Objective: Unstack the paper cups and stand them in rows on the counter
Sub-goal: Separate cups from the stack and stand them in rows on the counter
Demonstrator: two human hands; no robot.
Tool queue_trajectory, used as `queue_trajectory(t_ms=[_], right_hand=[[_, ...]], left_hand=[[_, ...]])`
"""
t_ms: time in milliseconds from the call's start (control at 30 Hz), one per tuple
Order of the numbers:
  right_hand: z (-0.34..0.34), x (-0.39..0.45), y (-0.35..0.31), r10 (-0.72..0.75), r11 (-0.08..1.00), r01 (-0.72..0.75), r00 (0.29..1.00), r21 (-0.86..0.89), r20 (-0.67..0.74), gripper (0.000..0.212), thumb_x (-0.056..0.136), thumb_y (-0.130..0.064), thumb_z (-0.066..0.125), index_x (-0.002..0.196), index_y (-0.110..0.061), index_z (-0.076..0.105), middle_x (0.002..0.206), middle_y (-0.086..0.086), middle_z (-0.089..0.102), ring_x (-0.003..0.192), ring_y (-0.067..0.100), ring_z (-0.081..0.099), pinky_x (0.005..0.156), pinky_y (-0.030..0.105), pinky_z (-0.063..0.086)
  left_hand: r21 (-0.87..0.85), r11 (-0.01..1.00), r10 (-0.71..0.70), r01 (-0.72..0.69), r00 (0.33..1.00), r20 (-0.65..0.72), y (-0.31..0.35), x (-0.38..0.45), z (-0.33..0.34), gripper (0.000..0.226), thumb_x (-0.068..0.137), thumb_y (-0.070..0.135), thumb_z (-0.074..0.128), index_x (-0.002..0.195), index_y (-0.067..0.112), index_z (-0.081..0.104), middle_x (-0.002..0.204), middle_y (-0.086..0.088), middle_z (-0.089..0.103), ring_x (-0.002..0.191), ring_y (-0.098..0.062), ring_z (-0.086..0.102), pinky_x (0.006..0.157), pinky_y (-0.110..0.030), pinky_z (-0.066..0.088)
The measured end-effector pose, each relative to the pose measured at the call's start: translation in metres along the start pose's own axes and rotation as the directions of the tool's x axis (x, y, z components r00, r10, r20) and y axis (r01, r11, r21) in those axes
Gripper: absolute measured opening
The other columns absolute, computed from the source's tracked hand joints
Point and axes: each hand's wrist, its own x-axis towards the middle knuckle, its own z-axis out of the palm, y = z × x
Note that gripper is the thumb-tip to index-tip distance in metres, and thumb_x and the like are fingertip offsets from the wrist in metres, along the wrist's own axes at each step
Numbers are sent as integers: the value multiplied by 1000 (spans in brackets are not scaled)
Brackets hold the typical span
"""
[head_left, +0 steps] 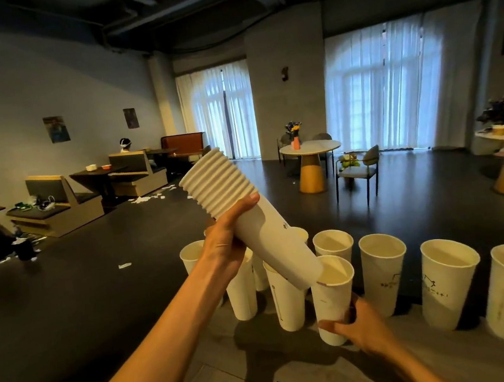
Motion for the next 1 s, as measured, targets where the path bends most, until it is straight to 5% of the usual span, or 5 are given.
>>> queue_trajectory(t_ms=[267, 400, 600, 700, 1000], right_hand=[[-45, -32, 9, -41, 983, 28, 997, -179, -68, 19, 92, -15, 65, 105, -29, 63, 108, -3, 68, 91, 9, 67, 79, 35, 61], [-81, -57, -8, -147, 981, 165, 975, 99, -165, 14, 96, -13, 58, 102, -21, 67, 104, 11, 73, 89, 16, 72, 83, 39, 60], [-123, -104, -26, -227, 969, 178, 912, 170, 343, 79, 66, -56, 81, 134, -31, 51, 110, -4, 69, 74, 9, 64, 62, 22, 49], [-121, -114, -14, -219, 964, 252, 931, -80, 291, 90, 59, -51, 89, 136, -33, 46, 126, -12, 60, 114, 8, 58, 99, 34, 50], [-117, -111, 11, -261, 963, 265, 962, -42, 80, 93, 67, -37, 87, 145, -26, 37, 139, -9, 49, 127, 11, 45, 108, 39, 40]], left_hand=[[164, 985, 20, -47, 987, 160, -19, -19, 30, 100, 43, 38, 88, 133, 13, 53, 118, -12, 65, 114, -30, 62, 78, -36, 58], [235, 966, 53, -106, 973, 223, -42, -52, 57, 89, 44, 41, 86, 125, 21, 56, 113, -6, 69, 106, -21, 67, 75, -30, 59], [217, 976, -7, -33, 984, 178, -92, -97, 88, 94, 42, 34, 90, 128, 12, 59, 114, -10, 71, 108, -27, 67, 81, -37, 59], [287, 957, 7, -48, 990, 143, -113, -110, 98, 89, 41, 36, 92, 122, 16, 61, 108, -6, 74, 104, -26, 69, 82, -39, 60], [453, 881, 152, -139, 988, 8, -141, -107, 128, 84, 52, 21, 98, 125, 17, 58, 111, 1, 71, 100, -14, 68, 78, -30, 58]])
